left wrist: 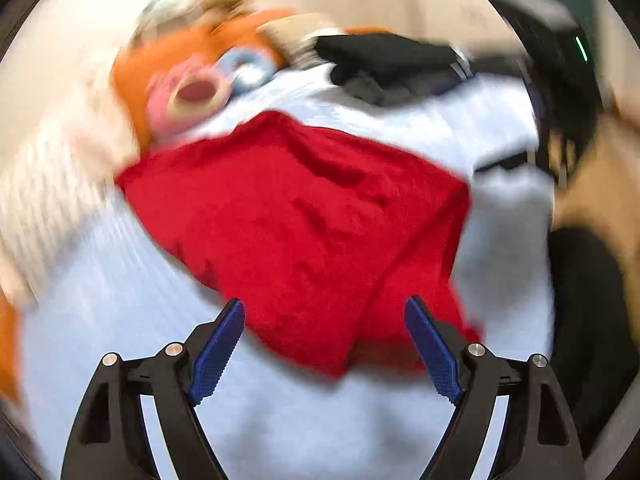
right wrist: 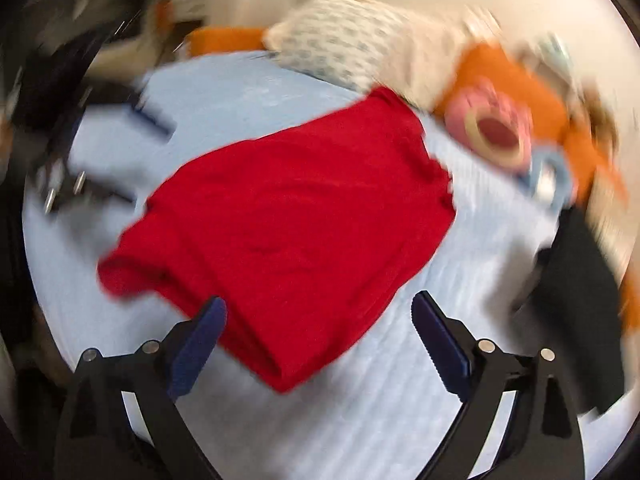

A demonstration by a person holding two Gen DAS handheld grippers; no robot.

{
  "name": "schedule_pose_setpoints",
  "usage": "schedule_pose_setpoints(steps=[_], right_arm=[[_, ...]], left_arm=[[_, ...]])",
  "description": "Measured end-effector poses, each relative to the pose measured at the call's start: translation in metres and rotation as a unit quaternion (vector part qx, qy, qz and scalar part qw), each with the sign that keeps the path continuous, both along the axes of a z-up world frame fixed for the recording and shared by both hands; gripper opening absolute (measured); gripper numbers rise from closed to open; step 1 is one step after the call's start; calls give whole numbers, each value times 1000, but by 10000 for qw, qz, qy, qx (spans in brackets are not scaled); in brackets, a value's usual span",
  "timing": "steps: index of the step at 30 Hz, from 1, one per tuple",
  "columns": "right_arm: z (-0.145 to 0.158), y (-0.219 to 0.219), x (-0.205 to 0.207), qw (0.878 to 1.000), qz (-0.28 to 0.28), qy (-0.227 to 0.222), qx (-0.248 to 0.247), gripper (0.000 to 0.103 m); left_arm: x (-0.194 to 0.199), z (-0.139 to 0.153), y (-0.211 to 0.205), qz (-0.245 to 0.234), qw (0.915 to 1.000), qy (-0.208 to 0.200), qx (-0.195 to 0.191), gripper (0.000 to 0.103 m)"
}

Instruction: Fold large clothes

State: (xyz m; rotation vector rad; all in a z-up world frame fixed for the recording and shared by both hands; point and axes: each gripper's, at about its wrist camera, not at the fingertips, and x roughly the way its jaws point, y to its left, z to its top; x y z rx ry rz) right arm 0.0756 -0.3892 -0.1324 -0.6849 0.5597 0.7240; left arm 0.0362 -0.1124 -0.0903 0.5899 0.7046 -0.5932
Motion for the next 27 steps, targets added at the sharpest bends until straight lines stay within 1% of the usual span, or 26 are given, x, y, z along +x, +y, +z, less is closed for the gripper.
schedule_pose_setpoints(steps=[1, 2, 3, 4, 5, 7, 9, 10, 12, 14, 15, 16, 19, 20, 21, 22, 23, 24, 25, 27], right_arm=[[-4, 5, -8, 9997, 159, -135, -147, 92], [-12, 11, -19, 9979, 372, -340, -409, 92], [-19, 16, -24, 9960, 485, -448, -610, 92], [-31, 24, -28, 9926, 594, -533, -915, 92], [-40, 26, -28, 9903, 636, -613, -1073, 92], [-55, 34, -26, 9857, 737, -754, -1315, 92], [-67, 38, -24, 9822, 779, -851, -1480, 92], [-74, 42, -21, 9791, 748, -984, -1615, 92], [-87, 43, -14, 9726, 703, -1171, -1880, 89], [-97, 45, -5, 9693, 625, -1223, -2039, 84], [-100, 45, 2, 9689, 581, -1232, -2064, 83], [-103, 46, 9, 9686, 481, -1281, -2076, 81], [-107, 49, 22, 9708, 408, -1218, -2026, 81], [-108, 50, 27, 9711, 425, -1201, -2018, 80], [-108, 51, 30, 9726, 502, -1084, -1994, 76], [-107, 51, 33, 9750, 521, -933, -1950, 68], [-105, 52, 37, 9776, 511, -776, -1891, 58], [-100, 50, 41, 9807, 499, -600, -1793, 55], [-96, 48, 46, 9831, 487, -463, -1705, 48], [-73, 43, 61, 9895, 524, 109, -1345, 42]], left_arm=[[-7, -5, 1, -198, 9993, -141, 270, 84], [-11, -12, 2, -353, 9979, -197, 511, 84], [-15, -18, 3, -509, 9962, -197, 676, 84], [-17, -26, 3, -651, 9940, -196, 852, 84], [-16, -31, 3, -720, 9926, -186, 964, 84], [-16, -41, 3, -915, 9910, -48, 971, 84], [-14, -48, 1, -1013, 9900, -8, 981, 84], [-13, -52, -1, -1011, 9895, -32, 1035, 84], [-6, -63, -8, -1042, 9869, -117, 1226, 84], [0, -72, -13, -1045, 9840, -252, 1420, 84], [3, -74, -14, -1053, 9834, -300, 1449, 84], [5, -75, -15, -1053, 9836, -328, 1425, 84], [19, -77, -15, -1056, 9863, -270, 1240, 87], [22, -78, -15, -1092, 9865, -245, 1195, 87], [25, -78, -15, -1110, 9873, -170, 1127, 86], [29, -76, -15, -1108, 9888, -32, 997, 82], [34, -74, -15, -1067, 9904, 61, 881, 74], [39, -69, -13, -982, 9925, 200, 704, 69], [46, -64, -9, -1014, 9926, 547, 390, 63], [59, -51, 1, -970, 9901, 1014, -75, 57]])
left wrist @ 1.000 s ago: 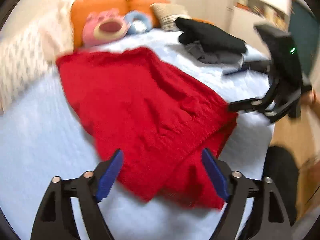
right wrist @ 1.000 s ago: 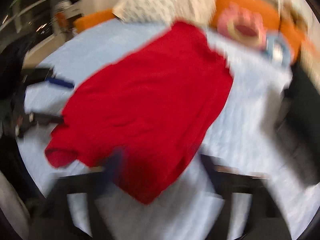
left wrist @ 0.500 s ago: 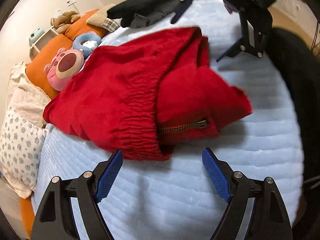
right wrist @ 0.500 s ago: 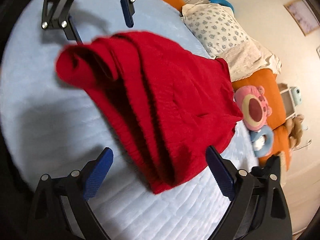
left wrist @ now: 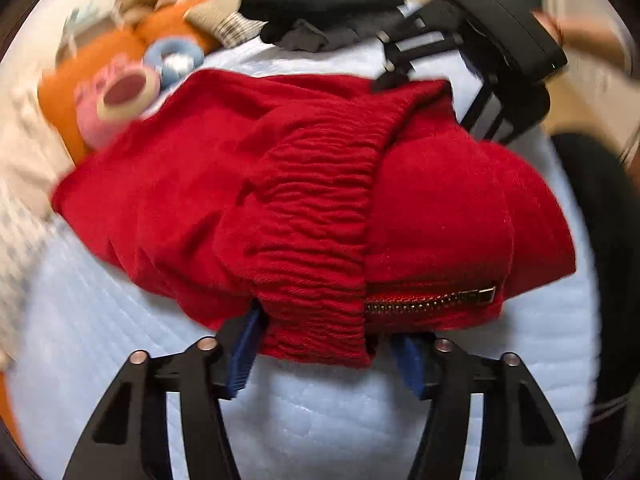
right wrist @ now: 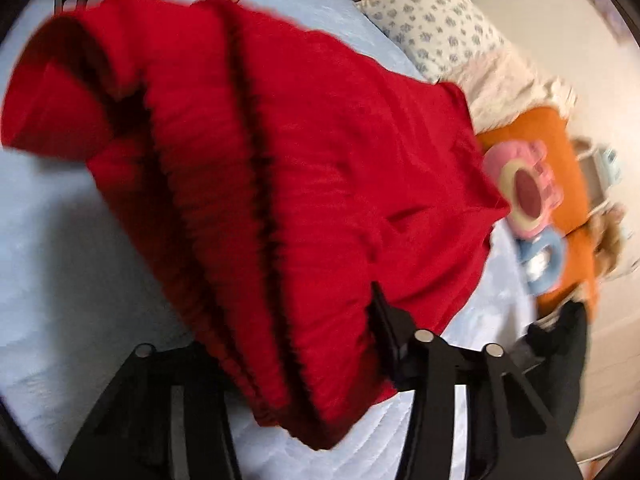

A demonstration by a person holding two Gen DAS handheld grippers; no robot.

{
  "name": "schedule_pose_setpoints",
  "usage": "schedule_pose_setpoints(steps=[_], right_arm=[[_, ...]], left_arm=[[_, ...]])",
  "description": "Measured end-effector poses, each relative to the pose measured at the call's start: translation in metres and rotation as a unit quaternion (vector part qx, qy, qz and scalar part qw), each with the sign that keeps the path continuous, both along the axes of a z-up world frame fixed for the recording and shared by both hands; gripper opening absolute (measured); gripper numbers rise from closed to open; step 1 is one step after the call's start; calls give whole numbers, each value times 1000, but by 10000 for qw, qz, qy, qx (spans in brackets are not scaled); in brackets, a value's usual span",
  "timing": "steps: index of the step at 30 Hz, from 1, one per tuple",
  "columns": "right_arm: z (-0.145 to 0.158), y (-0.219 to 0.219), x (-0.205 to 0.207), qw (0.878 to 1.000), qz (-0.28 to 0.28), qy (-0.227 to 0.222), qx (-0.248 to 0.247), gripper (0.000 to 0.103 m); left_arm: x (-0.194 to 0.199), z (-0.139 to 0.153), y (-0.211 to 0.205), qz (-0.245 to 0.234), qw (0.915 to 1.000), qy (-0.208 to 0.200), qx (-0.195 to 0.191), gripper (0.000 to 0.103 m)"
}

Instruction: Fold large clothes

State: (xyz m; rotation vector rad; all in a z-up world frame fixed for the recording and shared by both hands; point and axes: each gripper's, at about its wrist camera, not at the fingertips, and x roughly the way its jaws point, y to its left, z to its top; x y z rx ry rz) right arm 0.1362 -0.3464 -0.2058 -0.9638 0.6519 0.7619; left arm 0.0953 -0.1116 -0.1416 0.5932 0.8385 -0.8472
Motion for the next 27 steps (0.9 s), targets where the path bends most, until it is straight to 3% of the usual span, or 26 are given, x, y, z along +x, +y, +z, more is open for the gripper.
schedule_pose_setpoints(steps=[2, 7, 10, 13, 17, 21, 24, 25, 27], right_arm=[[24, -1, 12, 9992, 11, 324, 253, 34], [89, 2, 58, 9955, -19, 669, 673, 27], [116, 13, 97, 9939, -95, 789, 762, 25], [133, 22, 144, 9895, -250, 1085, 921, 25], [128, 40, 205, 9841, -484, 1504, 809, 24], [105, 57, 259, 9804, -637, 1806, 454, 25], [84, 68, 281, 9781, -702, 1948, 217, 25], [77, 71, 293, 9753, -810, 2041, 246, 28], [66, 71, 306, 9713, -1084, 2095, 300, 39]], left_arm=[[12, 11, 7, 60, 9990, 373, -237, 49], [48, 50, 23, 62, 9917, 1036, -760, 48], [83, 77, 35, 148, 9835, 1360, -1188, 48], [133, 94, 51, 323, 9687, 1801, -1678, 48], [191, 95, 66, 675, 9556, 2026, -2031, 49], [248, 75, 77, 1132, 9390, 2324, -2269, 49], [289, 47, 86, 1538, 9173, 2699, -2490, 49], [297, 40, 88, 1642, 9145, 2721, -2505, 49], [313, 19, 96, 1955, 8967, 2923, -2689, 49]])
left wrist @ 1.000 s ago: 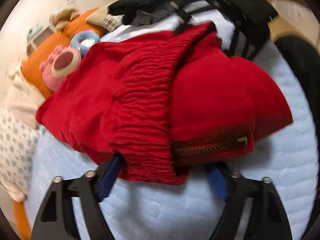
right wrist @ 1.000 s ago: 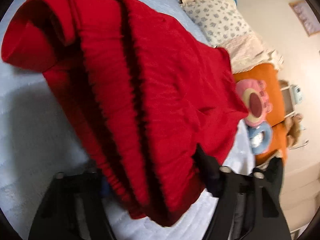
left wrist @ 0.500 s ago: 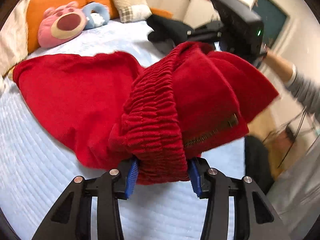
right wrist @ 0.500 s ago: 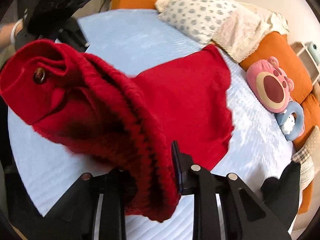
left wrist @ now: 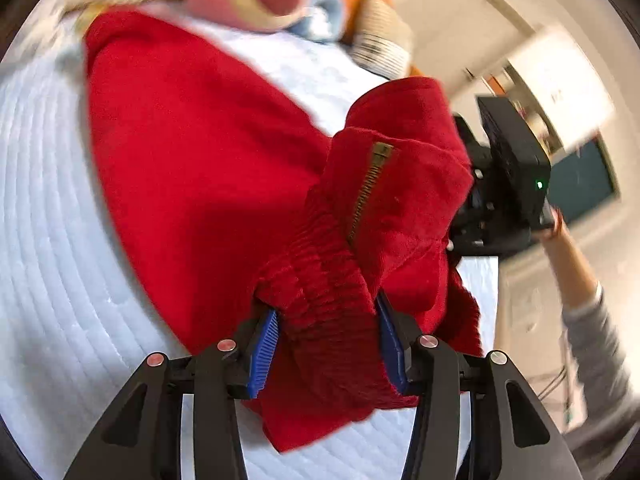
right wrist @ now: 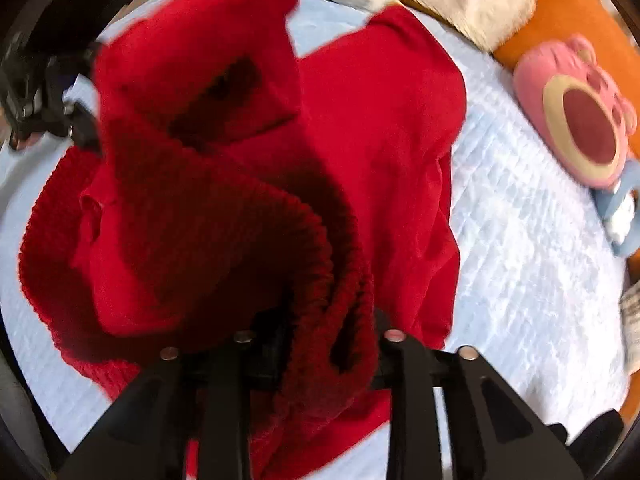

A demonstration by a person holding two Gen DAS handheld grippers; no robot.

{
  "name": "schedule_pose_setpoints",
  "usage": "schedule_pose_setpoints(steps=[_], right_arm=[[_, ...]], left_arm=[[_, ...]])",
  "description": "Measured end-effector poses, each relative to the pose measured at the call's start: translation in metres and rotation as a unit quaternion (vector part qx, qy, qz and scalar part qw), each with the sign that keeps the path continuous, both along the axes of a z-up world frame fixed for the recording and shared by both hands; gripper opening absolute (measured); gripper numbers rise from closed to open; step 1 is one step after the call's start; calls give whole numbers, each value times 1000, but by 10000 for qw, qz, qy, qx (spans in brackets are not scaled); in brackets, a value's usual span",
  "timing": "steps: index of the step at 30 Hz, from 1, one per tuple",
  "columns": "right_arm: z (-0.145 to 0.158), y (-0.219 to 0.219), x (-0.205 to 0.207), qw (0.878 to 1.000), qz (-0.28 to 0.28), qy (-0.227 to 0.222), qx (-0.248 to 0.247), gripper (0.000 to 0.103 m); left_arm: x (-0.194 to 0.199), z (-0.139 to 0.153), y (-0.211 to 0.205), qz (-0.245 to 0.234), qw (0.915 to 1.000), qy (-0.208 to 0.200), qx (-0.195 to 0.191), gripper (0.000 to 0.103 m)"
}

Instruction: Fold large clothes

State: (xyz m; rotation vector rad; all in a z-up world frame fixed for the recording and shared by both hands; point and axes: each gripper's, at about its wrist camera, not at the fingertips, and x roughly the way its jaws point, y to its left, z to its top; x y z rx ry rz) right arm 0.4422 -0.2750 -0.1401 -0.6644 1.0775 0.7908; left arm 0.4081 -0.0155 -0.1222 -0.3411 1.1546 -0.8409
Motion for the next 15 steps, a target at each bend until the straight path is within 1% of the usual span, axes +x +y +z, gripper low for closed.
schedule_pose_setpoints(steps=[1, 2, 4, 6, 7, 8, 9, 10, 12, 13, 15], right_arm=[[-3, -3, 4, 9999, -116, -34, 66, 47], [-3, -5, 10, 9997, -178, -19, 185, 49], [5, -21, 10, 9974, -388, 13, 602, 49], [18, -39, 2, 9943, -545, -138, 902, 50], [30, -53, -3, 9911, -651, -305, 1124, 57], [38, -64, -13, 9874, -747, -460, 1316, 68], [47, -76, -21, 9832, -829, -560, 1530, 72], [56, -92, -32, 9777, -883, -544, 1826, 76], [62, -114, -46, 9687, -1002, -396, 2235, 75], [61, -118, -50, 9667, -993, -275, 2343, 76], [54, -120, -63, 9672, -958, -238, 2340, 74]], left_arm=[[4, -8, 3, 167, 9998, 67, -16, 50], [8, -16, 5, 317, 9994, 143, -50, 50], [11, -26, 9, 516, 9981, 243, -253, 51], [10, -28, 9, 582, 9975, 262, -318, 51], [8, -28, 10, 610, 9972, 270, -338, 51], [4, -27, 14, 626, 9971, 260, -334, 51], [-1, -27, 15, 634, 9972, 232, -318, 51], [-2, -26, 14, 653, 9972, 202, -290, 51], [-8, -24, 13, 720, 9966, 222, -329, 51], [-9, -24, 13, 763, 9962, 213, -363, 51], [-14, -25, 16, 856, 9953, 210, -409, 51]])
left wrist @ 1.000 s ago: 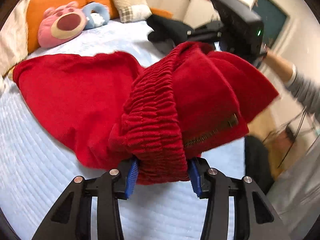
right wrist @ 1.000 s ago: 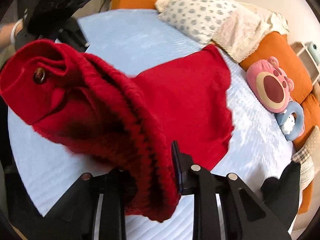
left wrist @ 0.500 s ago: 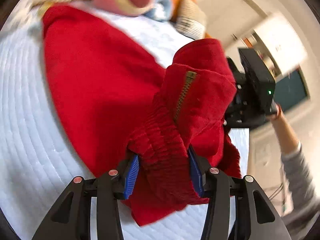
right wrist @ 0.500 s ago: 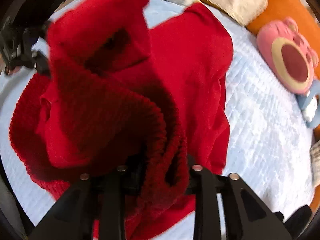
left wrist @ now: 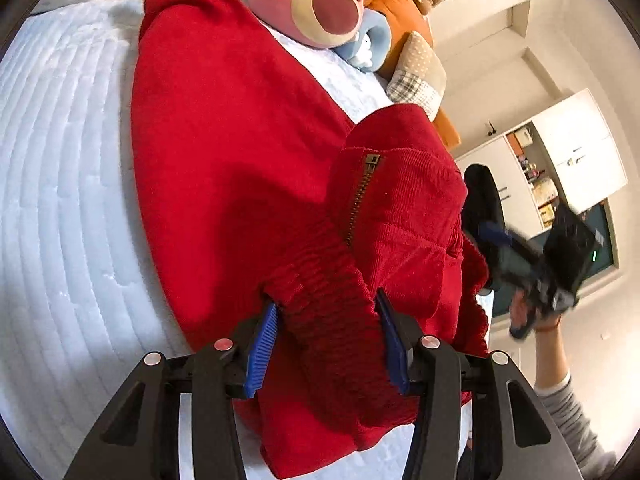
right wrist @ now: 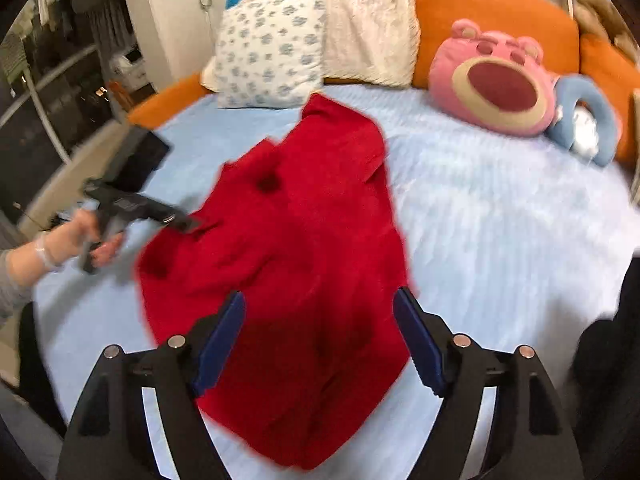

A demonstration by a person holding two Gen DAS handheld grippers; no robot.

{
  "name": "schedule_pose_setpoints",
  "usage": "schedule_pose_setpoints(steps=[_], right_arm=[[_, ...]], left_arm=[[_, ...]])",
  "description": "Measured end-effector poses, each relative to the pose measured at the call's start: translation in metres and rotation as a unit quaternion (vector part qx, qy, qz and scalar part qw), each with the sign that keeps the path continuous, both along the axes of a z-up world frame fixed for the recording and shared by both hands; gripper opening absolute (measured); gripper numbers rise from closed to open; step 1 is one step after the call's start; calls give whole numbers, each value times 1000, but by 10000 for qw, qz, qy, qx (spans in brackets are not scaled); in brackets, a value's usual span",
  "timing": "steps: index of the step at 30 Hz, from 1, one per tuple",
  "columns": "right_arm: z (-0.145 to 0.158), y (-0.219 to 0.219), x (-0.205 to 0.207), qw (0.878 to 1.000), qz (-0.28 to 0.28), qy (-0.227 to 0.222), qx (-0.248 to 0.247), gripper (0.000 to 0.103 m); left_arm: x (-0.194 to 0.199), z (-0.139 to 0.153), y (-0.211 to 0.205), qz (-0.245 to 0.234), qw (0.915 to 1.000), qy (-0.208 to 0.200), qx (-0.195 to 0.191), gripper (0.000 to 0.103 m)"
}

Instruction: Fold large clothes

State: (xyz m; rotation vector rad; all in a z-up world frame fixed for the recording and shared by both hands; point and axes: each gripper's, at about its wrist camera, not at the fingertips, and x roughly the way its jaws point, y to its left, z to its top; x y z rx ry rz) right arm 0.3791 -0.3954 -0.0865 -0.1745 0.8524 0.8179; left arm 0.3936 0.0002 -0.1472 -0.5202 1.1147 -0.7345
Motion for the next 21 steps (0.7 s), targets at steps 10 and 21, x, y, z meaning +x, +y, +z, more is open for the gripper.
schedule_pose_setpoints(steps=[10, 21], right_arm=[[-19, 22, -13, 9988, -110, -238, 406, 19], [29, 6, 29, 9901, -438, -493, 1240, 16]], left_arm=[[-38, 23, 9, 680, 9977, -4, -22, 42], [-75, 74, 52, 1107, 9922, 328, -464, 38]])
